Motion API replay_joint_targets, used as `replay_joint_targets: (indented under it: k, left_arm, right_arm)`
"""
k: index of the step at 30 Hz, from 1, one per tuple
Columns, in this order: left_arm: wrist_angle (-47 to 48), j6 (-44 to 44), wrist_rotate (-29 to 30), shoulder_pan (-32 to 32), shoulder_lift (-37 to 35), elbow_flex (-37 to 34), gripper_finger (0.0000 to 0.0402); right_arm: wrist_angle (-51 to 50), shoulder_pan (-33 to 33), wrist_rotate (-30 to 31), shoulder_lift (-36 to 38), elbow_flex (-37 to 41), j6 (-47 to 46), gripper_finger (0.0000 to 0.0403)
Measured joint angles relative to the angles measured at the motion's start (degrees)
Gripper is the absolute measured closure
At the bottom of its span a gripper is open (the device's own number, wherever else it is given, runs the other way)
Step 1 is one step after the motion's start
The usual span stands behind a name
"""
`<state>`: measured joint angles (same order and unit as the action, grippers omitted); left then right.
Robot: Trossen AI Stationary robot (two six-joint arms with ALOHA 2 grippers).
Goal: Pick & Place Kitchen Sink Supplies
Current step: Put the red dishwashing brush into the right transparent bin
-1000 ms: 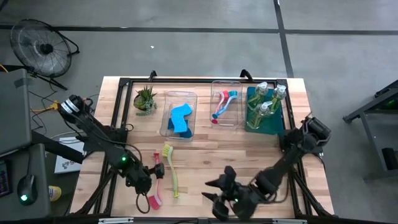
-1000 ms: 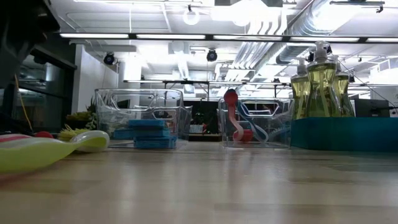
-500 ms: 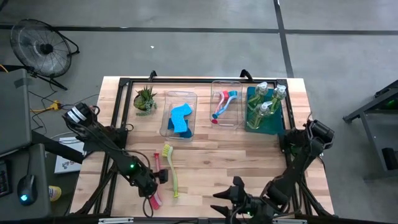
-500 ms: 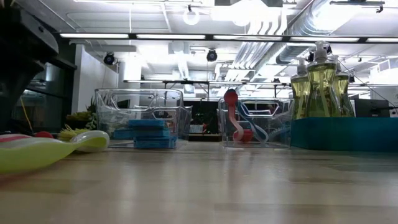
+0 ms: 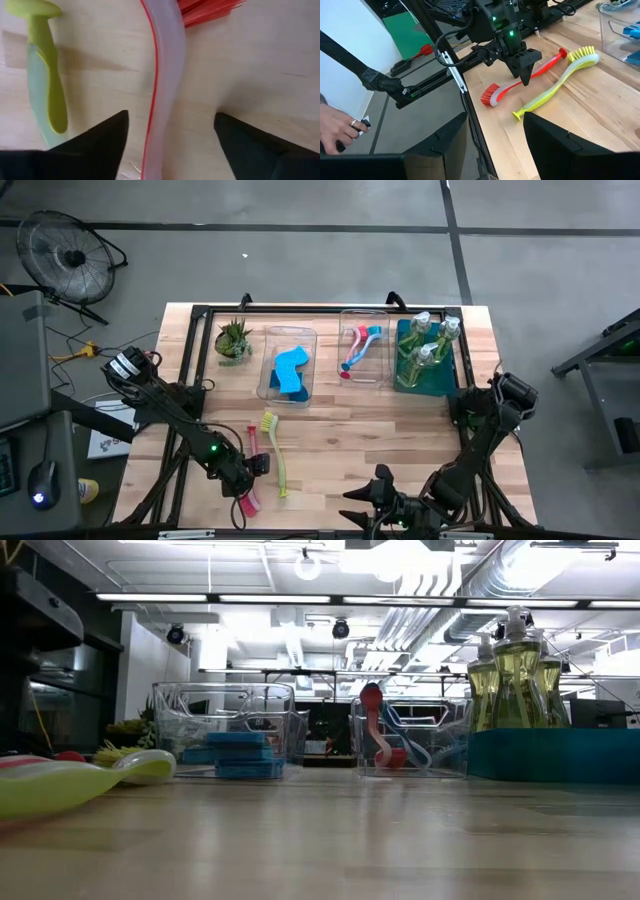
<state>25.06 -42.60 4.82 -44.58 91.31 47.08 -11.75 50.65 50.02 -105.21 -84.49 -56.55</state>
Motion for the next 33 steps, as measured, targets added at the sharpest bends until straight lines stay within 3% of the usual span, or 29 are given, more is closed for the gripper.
replay_joint_targets:
  k: [27,33]
  left_arm:
    - [-0.7,1.1,0.9,0.0,0.3,-0.1,0.0357]
    - [-0.8,1.0,0.7,0.0,0.3,-0.1,0.0363]
  right_arm:
    - [0.0,0.0,0.0,0.0,0.0,0.0,0.0217]
    - [0.0,0.0,0.0,0.0,0.0,0.0,0.0217]
